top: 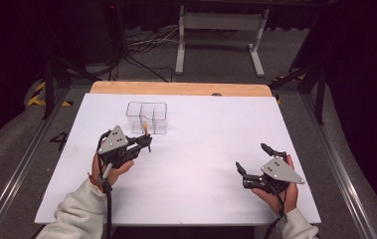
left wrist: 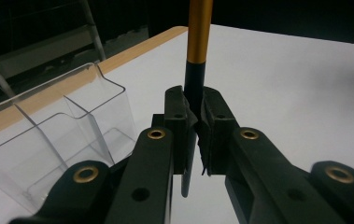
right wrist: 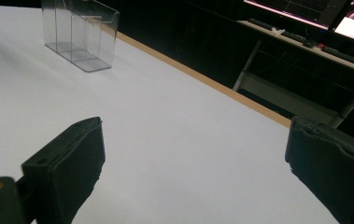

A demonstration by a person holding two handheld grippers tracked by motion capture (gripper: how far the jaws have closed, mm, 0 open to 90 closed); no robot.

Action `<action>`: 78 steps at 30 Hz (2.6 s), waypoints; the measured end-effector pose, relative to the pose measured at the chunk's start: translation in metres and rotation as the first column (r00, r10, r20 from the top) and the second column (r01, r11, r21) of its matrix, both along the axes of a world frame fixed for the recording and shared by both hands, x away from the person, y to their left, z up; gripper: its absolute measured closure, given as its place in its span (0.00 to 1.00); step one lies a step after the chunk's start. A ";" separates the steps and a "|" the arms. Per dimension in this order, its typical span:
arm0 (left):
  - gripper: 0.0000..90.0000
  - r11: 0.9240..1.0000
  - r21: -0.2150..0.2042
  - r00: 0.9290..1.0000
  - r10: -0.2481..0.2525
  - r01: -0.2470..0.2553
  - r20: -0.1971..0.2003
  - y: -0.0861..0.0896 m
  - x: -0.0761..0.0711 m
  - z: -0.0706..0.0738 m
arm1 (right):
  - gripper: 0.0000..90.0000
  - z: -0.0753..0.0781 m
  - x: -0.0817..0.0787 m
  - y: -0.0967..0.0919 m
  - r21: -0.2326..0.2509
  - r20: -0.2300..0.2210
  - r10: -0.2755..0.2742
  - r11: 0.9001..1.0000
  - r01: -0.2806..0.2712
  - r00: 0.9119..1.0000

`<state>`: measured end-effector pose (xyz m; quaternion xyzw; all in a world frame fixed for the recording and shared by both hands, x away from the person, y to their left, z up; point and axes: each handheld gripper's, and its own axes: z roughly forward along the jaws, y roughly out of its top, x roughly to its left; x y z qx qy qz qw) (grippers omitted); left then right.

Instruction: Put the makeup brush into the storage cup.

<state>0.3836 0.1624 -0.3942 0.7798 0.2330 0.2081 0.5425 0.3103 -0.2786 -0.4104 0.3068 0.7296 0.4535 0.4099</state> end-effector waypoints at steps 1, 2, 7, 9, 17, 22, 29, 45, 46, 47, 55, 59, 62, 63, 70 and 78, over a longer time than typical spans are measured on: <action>0.92 1.000 0.000 1.000 0.000 0.000 0.000 0.000 0.000 0.000 | 0.06 0.000 0.000 0.000 0.000 0.000 0.000 1.000 0.000 1.000; 0.92 1.000 0.004 1.000 0.002 -0.002 0.005 0.000 0.001 0.001 | 0.06 -0.002 -0.002 -0.004 -0.001 -0.009 -0.006 1.000 0.006 1.000; 0.92 1.000 0.013 1.000 0.013 -0.013 0.022 0.001 0.003 0.004 | 0.06 -0.006 -0.005 -0.012 -0.004 -0.019 -0.022 1.000 0.022 1.000; 0.92 1.000 0.012 1.000 0.011 -0.012 0.020 0.001 0.003 0.005 | 0.06 -0.007 -0.005 -0.015 -0.003 -0.023 -0.029 1.000 0.029 0.999; 0.92 1.000 -0.006 0.999 0.030 -0.030 0.036 0.008 0.013 0.018 | 0.06 -0.007 -0.007 -0.024 0.008 -0.025 -0.047 0.999 0.047 0.999; 0.92 0.999 -0.006 0.998 0.048 -0.048 0.051 0.010 0.021 0.027 | 0.06 -0.007 -0.008 -0.028 0.016 -0.025 -0.054 0.998 0.055 0.998; 0.92 0.998 -0.008 0.997 0.060 -0.059 0.049 0.012 0.030 0.036 | 0.06 -0.006 -0.007 -0.031 0.029 -0.021 -0.054 0.998 0.054 0.998; 0.92 0.996 -0.026 0.994 0.086 -0.085 0.067 0.008 0.055 0.057 | 0.07 -0.009 -0.005 -0.034 0.052 -0.031 -0.054 0.997 0.056 0.998; 0.92 0.996 -0.030 0.994 0.090 -0.088 0.063 0.008 0.057 0.057 | 0.07 -0.009 -0.005 -0.034 0.054 -0.033 -0.055 0.997 0.056 0.998; 0.92 0.996 -0.030 0.994 0.090 -0.088 0.063 0.008 0.057 0.057 | 0.07 -0.009 -0.005 -0.035 0.058 -0.033 -0.052 0.997 0.053 0.998; 0.92 0.994 -0.025 0.992 0.112 -0.111 0.059 0.007 0.070 0.062 | 0.07 -0.009 -0.005 -0.033 0.054 -0.037 -0.049 0.997 0.051 0.998; 0.92 0.992 -0.027 0.991 0.122 -0.121 0.053 0.008 0.076 0.064 | 0.07 -0.009 -0.005 -0.033 0.053 -0.037 -0.045 0.997 0.047 0.998; 0.92 0.991 -0.039 0.991 0.127 -0.125 0.052 0.007 0.080 0.064 | 0.07 -0.009 -0.005 -0.032 0.052 -0.036 -0.041 0.998 0.043 0.999; 0.92 0.991 -0.033 0.990 0.131 -0.129 0.054 0.006 0.081 0.065 | 0.07 -0.009 -0.005 -0.032 0.053 -0.036 -0.040 0.998 0.042 0.999; 0.92 0.990 -0.016 0.988 0.144 -0.143 0.052 0.002 0.090 0.067 | 0.07 -0.009 -0.005 -0.032 0.055 -0.037 -0.035 0.998 0.037 0.999; 0.92 0.988 -0.015 0.987 0.153 -0.153 0.039 -0.001 0.100 0.064 | 0.07 -0.010 -0.005 -0.032 0.055 -0.036 -0.034 0.998 0.036 0.999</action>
